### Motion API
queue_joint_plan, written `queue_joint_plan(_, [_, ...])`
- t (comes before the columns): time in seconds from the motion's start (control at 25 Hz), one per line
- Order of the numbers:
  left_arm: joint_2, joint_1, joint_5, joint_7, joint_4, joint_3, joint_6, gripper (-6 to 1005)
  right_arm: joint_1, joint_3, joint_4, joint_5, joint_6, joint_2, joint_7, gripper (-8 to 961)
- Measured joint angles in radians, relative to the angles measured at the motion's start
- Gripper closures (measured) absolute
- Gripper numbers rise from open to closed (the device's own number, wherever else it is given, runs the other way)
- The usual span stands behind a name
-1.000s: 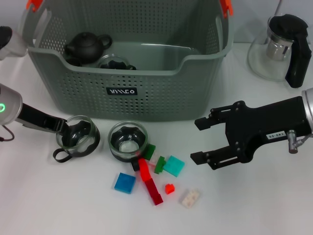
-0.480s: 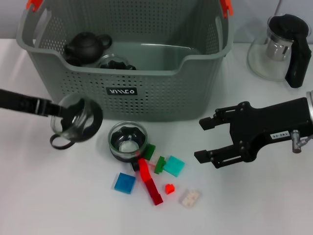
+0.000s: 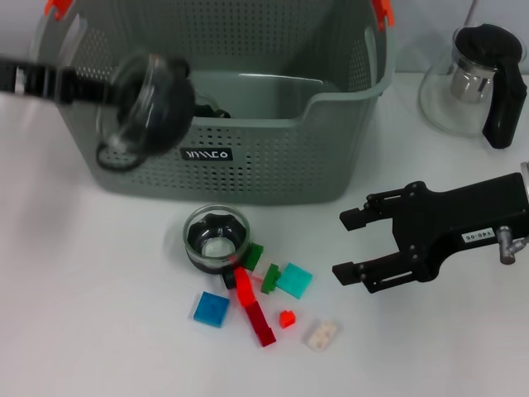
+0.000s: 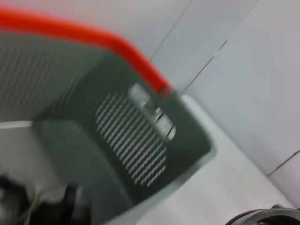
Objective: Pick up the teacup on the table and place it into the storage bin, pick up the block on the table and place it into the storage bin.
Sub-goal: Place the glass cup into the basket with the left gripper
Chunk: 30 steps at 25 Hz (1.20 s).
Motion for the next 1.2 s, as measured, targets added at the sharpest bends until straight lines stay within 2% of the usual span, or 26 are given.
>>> queue_joint_plan(0.12, [0.031, -0.058, -0.009, -0.019, -0.004, 0.000, -0.021, 952, 0.000, 0.010, 0.005, 0.000, -0.005, 0.000, 0.002, 129])
queue_joint_plan(0.24, [0.062, -0.118, 0.016, -0.028, -0.039, 0.010, -0.099, 952, 0.001, 0.020, 0.025, -0.003, -0.009, 0.001, 0.001, 130])
queue_joint_plan(0.44, [0.091, -0.200, 0.101, -0.032, -0.137, 0.062, -0.274, 953, 0.002, 0.035, 0.067, -0.005, -0.009, -0.003, -0.008, 131])
queue_joint_plan(0.48, [0.094, -0.226, 0.134, -0.039, -0.173, 0.110, -0.355, 953, 0.002, 0.039, 0.071, -0.005, -0.009, -0.004, -0.011, 131])
queue_joint_plan(0.52, [0.094, -0.226, 0.134, -0.039, -0.173, 0.110, -0.355, 953, 0.002, 0.043, 0.075, -0.005, -0.009, -0.004, -0.014, 131])
queue_joint_plan(0.72, [0.092, -0.284, 0.234, -0.069, -0.259, 0.246, -0.551, 952, 0.000, 0.052, 0.083, -0.005, -0.011, -0.004, -0.017, 130])
queue_joint_plan(0.96, [0.088, -0.329, 0.317, -0.084, -0.331, 0.296, -0.667, 951, 0.004, 0.049, 0.104, -0.007, -0.019, -0.007, -0.018, 130])
queue_joint_plan(1.2, [0.058, -0.347, 0.404, -0.124, -0.388, 0.394, -0.792, 953, 0.011, 0.047, 0.113, -0.007, -0.022, -0.012, -0.028, 130])
